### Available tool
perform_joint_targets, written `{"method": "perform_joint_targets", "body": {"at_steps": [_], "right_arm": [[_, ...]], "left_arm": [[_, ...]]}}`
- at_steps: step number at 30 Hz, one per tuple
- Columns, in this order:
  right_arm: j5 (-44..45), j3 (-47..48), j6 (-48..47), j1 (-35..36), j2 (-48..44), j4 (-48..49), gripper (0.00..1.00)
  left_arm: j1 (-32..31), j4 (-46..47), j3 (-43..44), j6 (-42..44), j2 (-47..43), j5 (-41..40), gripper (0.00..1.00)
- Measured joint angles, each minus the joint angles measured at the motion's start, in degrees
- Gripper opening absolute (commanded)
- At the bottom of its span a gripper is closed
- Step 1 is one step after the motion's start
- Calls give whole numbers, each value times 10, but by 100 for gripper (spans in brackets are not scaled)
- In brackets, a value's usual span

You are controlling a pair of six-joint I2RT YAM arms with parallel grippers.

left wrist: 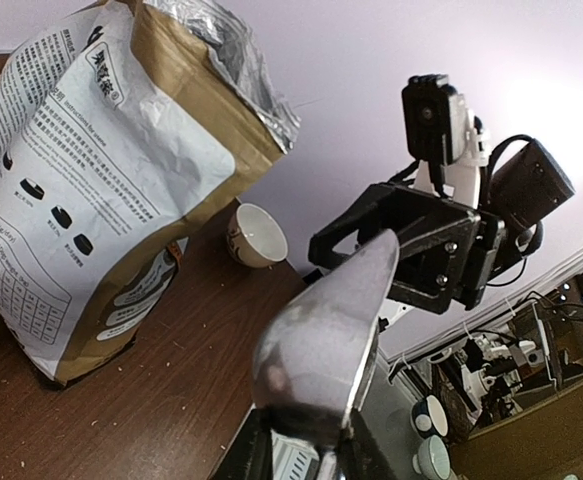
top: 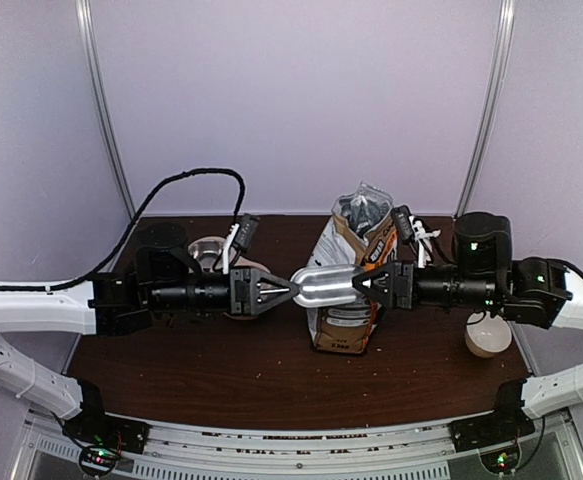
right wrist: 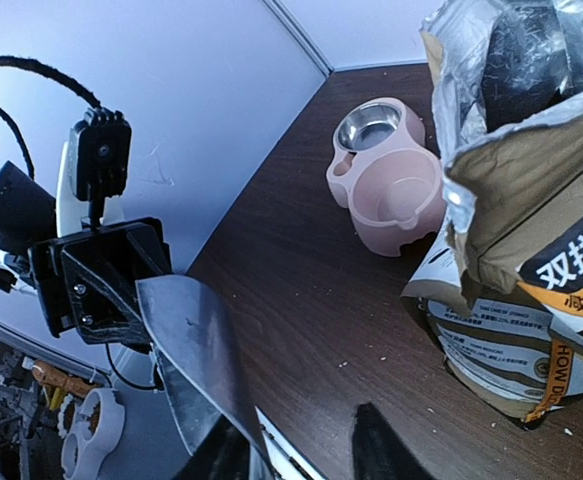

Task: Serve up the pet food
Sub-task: Pass from the right arm to the left, then adjust the pet food bag at the center of the board.

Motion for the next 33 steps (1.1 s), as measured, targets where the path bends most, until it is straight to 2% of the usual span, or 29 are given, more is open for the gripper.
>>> {"method": "perform_joint_targets", "body": {"at_steps": [6, 15, 23, 33], "right_arm": [[32, 35, -11, 0, -21, -50, 56], [116, 136, -23, -24, -44, -167, 58], [162, 211, -41, -97, 39, -273, 69], [156, 331, -97, -169, 177, -299, 73]], "left_arm": [[0, -13, 1, -1, -12, -17, 0], [0, -38, 3, -20, -43, -55, 0], [-3, -120, 51, 3, -49, -85, 0], [-5, -155, 52, 13, -84, -113, 0]]}}
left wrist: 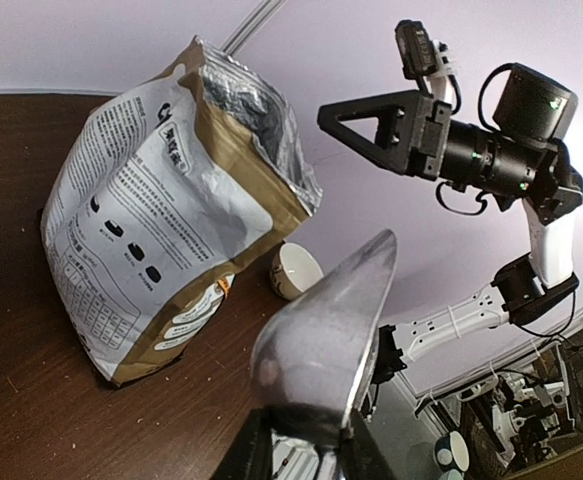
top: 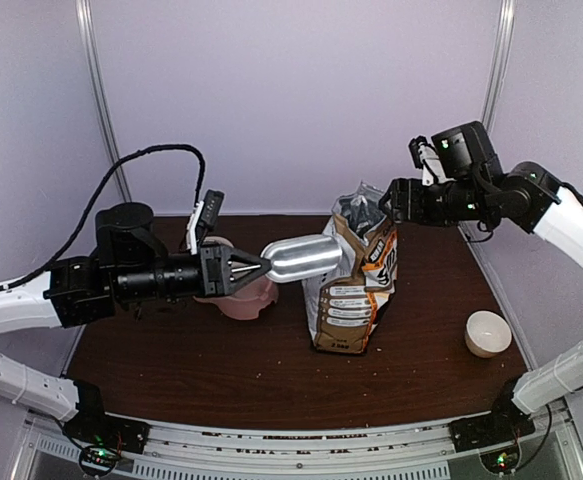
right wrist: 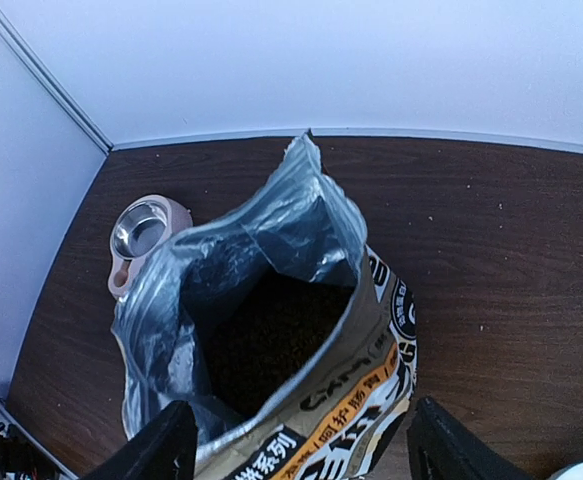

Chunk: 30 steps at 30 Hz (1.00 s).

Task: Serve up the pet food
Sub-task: Adjust the pet food bag at the center of the board.

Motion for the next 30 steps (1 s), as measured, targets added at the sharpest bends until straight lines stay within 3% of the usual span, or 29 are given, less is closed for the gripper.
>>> {"method": "perform_joint_targets", "body": {"at_steps": [8, 10, 13, 15, 22, 30], "right_arm": [[21, 94, -40, -16, 123, -22, 63], [27, 97, -46, -18, 144, -34, 49], [37, 97, -50, -21, 164, -52, 14], [38, 97, -56, -23, 164, -60, 0], [-31, 71, -74, -23, 138, -47, 0], [-80, 10, -72, 41, 87, -5, 0]], "left_arm": [[0, -28, -3, 4, -51, -30, 0], [0, -32, -3, 6, -59, -37, 0], [0, -44, -4, 9, -67, -45, 0], [0, -51, -5, 10, -71, -49, 0], [0, -89, 10, 28, -68, -54, 0], [0, -158, 134, 75, -14, -43, 0]]}}
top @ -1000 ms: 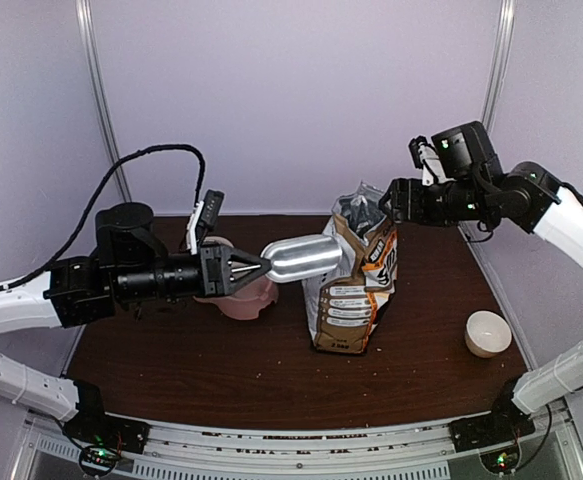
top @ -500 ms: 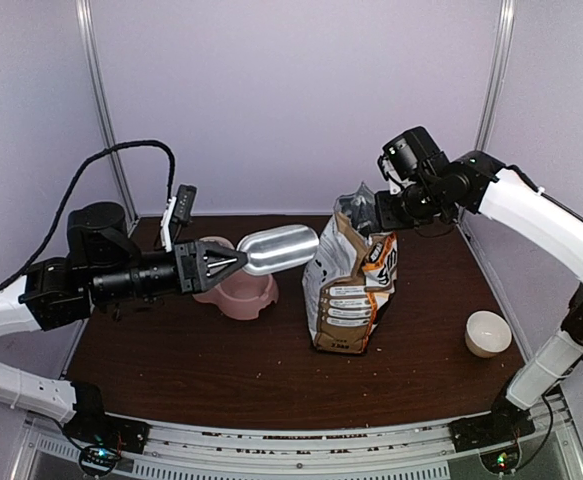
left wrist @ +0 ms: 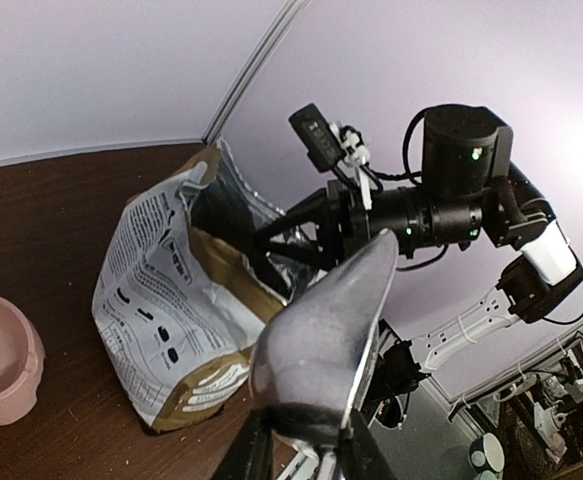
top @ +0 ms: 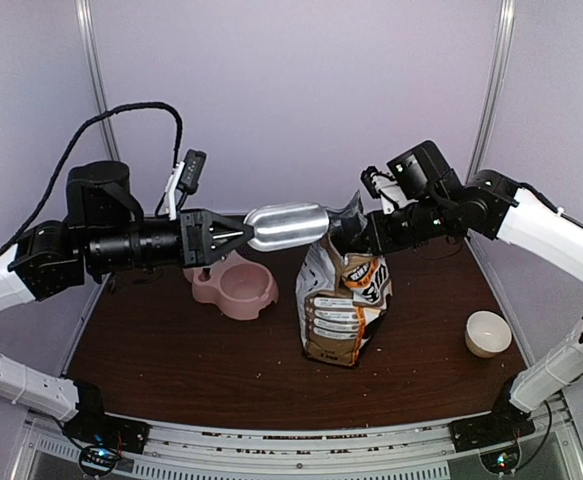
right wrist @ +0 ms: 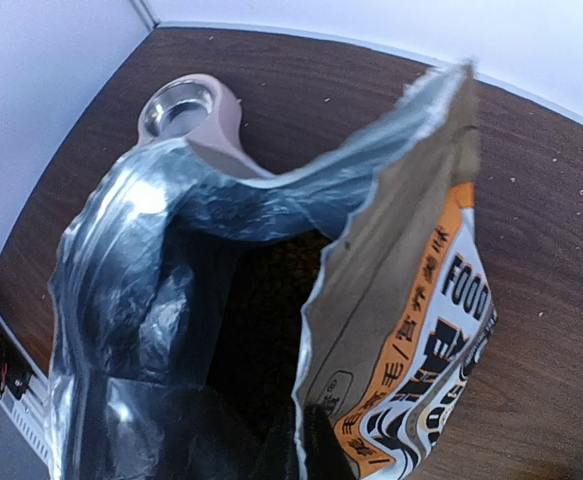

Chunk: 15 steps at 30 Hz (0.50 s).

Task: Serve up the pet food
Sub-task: Adjust the pet food bag at the center of the board.

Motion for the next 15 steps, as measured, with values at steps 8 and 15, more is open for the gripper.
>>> {"method": "perform_joint_targets", "body": {"at_steps": [8, 15], "right_arm": [[-2, -36, 43, 115, -35, -5, 0], [33, -67, 75, 157, -73, 9, 0]], "left_arm": [[0, -84, 89, 40, 81, 16, 0], [-4, -176, 171, 66, 146, 14, 0]]}}
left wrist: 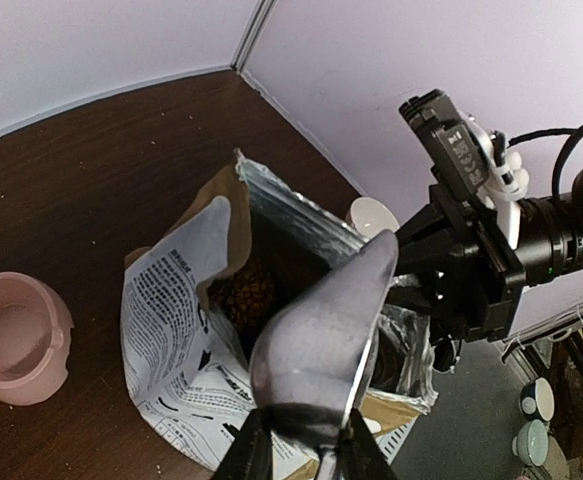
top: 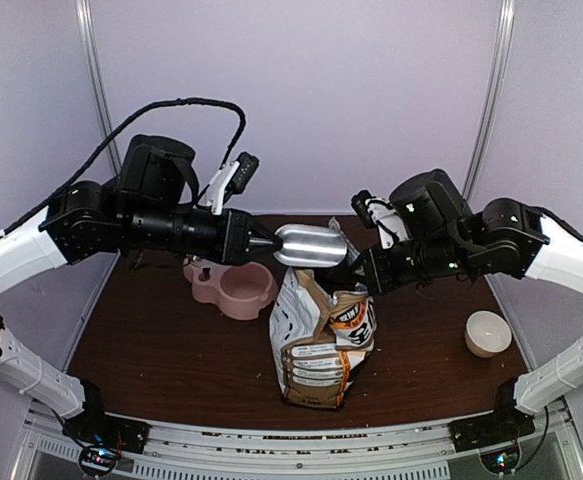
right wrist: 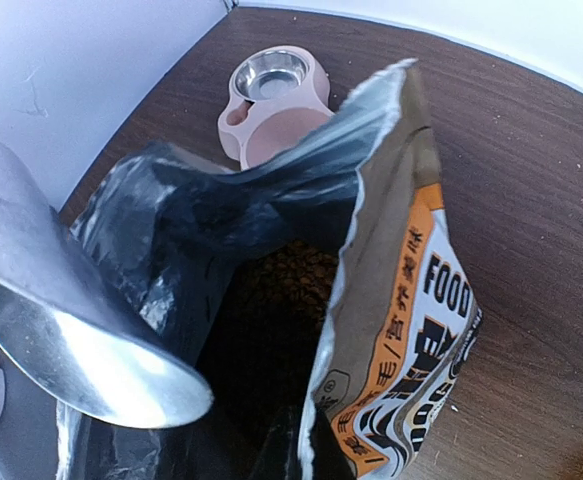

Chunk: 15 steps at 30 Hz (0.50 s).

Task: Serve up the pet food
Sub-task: Adjust the pet food bag at the center of the board, then insert the spatula into the pet food bag.

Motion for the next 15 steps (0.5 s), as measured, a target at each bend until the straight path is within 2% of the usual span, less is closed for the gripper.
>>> {"method": "perform_joint_targets", "body": {"at_steps": [10, 15], "right_arm": [[81, -63, 51, 3, -68, 16, 0], [88, -63, 50, 10, -68, 16, 0]], "left_arm": [[-30, -121, 166, 30, 126, -10, 0], [-37, -207, 251, 37, 183, -56, 0]]}}
